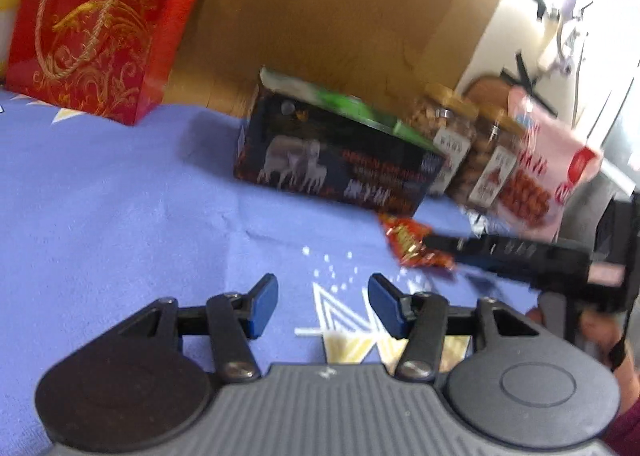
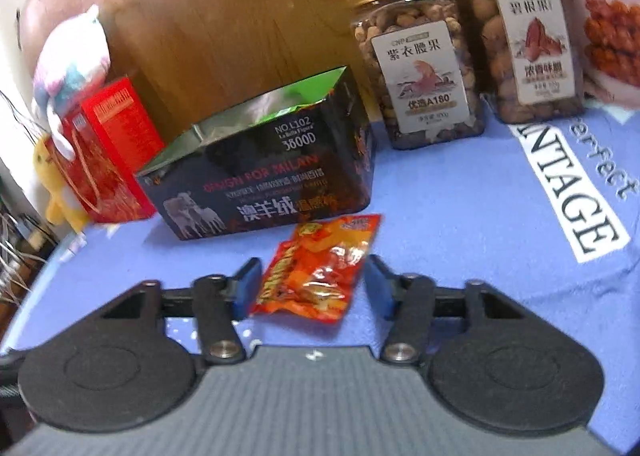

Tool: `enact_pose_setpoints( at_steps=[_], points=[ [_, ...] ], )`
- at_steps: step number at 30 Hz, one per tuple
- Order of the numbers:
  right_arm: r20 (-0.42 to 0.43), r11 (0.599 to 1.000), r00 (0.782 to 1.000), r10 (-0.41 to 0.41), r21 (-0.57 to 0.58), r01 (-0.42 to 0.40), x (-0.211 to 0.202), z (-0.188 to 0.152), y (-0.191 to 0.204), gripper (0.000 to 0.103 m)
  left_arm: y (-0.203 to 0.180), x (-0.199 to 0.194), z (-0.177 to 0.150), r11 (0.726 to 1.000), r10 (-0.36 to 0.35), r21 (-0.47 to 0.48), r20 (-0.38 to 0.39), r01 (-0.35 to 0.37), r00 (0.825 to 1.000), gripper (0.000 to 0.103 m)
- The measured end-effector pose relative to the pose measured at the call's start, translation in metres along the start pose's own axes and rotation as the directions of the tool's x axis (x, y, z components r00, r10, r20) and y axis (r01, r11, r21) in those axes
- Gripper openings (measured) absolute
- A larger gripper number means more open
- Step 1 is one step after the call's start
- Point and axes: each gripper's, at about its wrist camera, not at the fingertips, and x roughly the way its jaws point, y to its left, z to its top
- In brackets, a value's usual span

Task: Organize snacks
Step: 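Grasp the red spicy snack packet with the right gripper and lift it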

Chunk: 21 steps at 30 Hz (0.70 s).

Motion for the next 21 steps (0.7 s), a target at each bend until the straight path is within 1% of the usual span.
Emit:
enact_pose_setpoints(
  at_steps=[2, 4, 6, 9, 11, 12, 14, 15, 16, 18, 21],
  points=[
    [-0.015, 0.999, 0.999, 0.036, 0.005, -0.036, -0.003, -0.002, -0.004, 0.01, 0.002, -0.001, 0.0, 1.0, -0.002, -0.008, 0.004, 0.002, 1.0, 0.053],
    [-0.016, 0.998, 0.998, 0.057, 0.006, -0.057, -0.007, -0.005, -0.005, 0.009, 0.003, 0.001, 0.001, 1.0, -0.009, -0.013, -0.001, 0.009, 1.0, 0.053],
    [-0.022, 0.996, 0.996, 0.086, -0.002, -0.086, -0.012, -0.009, -0.003, 0.003, 0.004, 0.001, 0.001, 1.0, -0.012, -0.018, -0.001, 0.012, 1.0, 0.053],
    [-0.049, 0.989, 0.988, 0.148, -0.003, -0.148, -0.021, -0.019, 0.004, 0.002, 0.005, 0.0, 0.001, 0.999, -0.019, -0.026, 0.002, 0.019, 1.0, 0.053],
    [-0.075, 0.974, 0.971, 0.225, -0.017, -0.227, -0.027, -0.028, 0.011, 0.002, 0.007, 0.0, 0.001, 0.999, -0.023, -0.032, 0.003, 0.023, 1.0, 0.053],
    [-0.079, 0.966, 0.965, 0.251, -0.041, -0.255, -0.031, -0.032, 0.015, 0.002, 0.007, 0.0, 0.001, 0.999, -0.025, -0.036, 0.003, 0.026, 1.0, 0.053],
    [-0.06, 0.956, 0.958, 0.282, -0.069, -0.285, -0.041, -0.036, 0.019, 0.004, 0.008, 0.0, 0.001, 0.999, -0.029, -0.043, 0.002, 0.029, 1.0, 0.053],
    [-0.044, 0.956, 0.957, 0.285, -0.054, -0.287, -0.044, -0.035, 0.016, 0.006, 0.009, -0.001, 0.001, 0.998, -0.03, -0.046, 0.003, 0.03, 1.0, 0.053],
    [-0.026, 0.962, 0.962, 0.271, -0.03, -0.272, -0.044, -0.032, 0.012, 0.007, 0.009, -0.001, 0.001, 0.998, -0.03, -0.047, 0.004, 0.03, 1.0, 0.053],
    [0.007, 0.974, 0.975, 0.222, 0.031, -0.223, -0.043, -0.024, -0.001, 0.008, 0.009, -0.001, 0.001, 0.998, -0.033, -0.046, 0.007, 0.033, 0.999, 0.053],
    [0.021, 0.976, 0.985, 0.17, 0.134, -0.171, -0.035, -0.01, -0.023, 0.014, 0.008, -0.002, 0.001, 0.998, -0.04, -0.041, 0.011, 0.041, 0.999, 0.053]
  ],
)
